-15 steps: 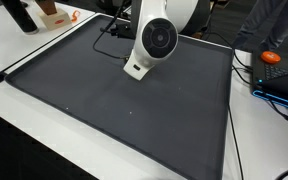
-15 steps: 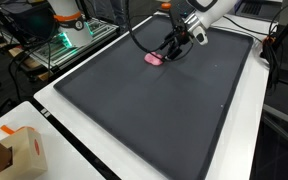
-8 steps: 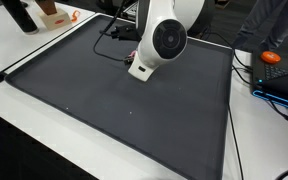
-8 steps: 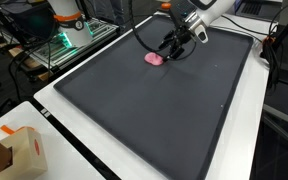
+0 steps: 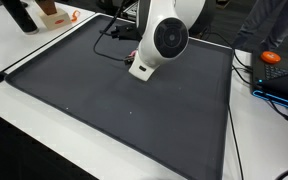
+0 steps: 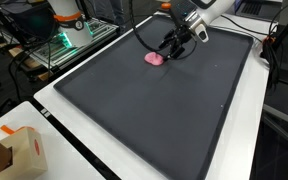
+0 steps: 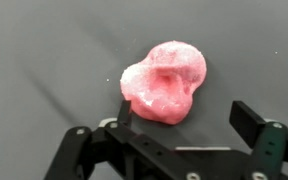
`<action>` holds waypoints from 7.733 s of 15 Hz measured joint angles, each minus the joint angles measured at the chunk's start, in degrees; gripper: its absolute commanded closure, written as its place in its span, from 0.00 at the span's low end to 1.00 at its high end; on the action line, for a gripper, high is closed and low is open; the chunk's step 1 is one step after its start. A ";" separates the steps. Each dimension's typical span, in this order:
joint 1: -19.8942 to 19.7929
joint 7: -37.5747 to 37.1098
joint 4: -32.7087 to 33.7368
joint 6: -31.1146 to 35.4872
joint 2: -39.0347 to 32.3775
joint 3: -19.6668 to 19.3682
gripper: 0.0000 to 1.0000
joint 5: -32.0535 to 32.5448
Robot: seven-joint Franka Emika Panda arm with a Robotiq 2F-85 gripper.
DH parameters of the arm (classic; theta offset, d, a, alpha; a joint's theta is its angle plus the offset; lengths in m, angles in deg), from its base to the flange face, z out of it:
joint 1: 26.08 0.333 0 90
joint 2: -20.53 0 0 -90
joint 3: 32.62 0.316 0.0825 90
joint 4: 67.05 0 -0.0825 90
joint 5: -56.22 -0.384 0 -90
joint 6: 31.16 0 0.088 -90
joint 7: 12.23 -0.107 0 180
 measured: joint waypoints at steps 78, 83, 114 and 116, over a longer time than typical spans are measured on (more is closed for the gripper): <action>-10.79 32.55 -40.90 46.89 26.21 0.55 1.00 -8.51; -10.78 32.44 -40.93 46.91 26.20 0.55 1.00 -7.76; -2.85 16.38 -18.82 17.27 13.23 2.35 0.00 -2.13; -1.91 14.94 -17.34 16.30 11.80 2.35 0.00 0.20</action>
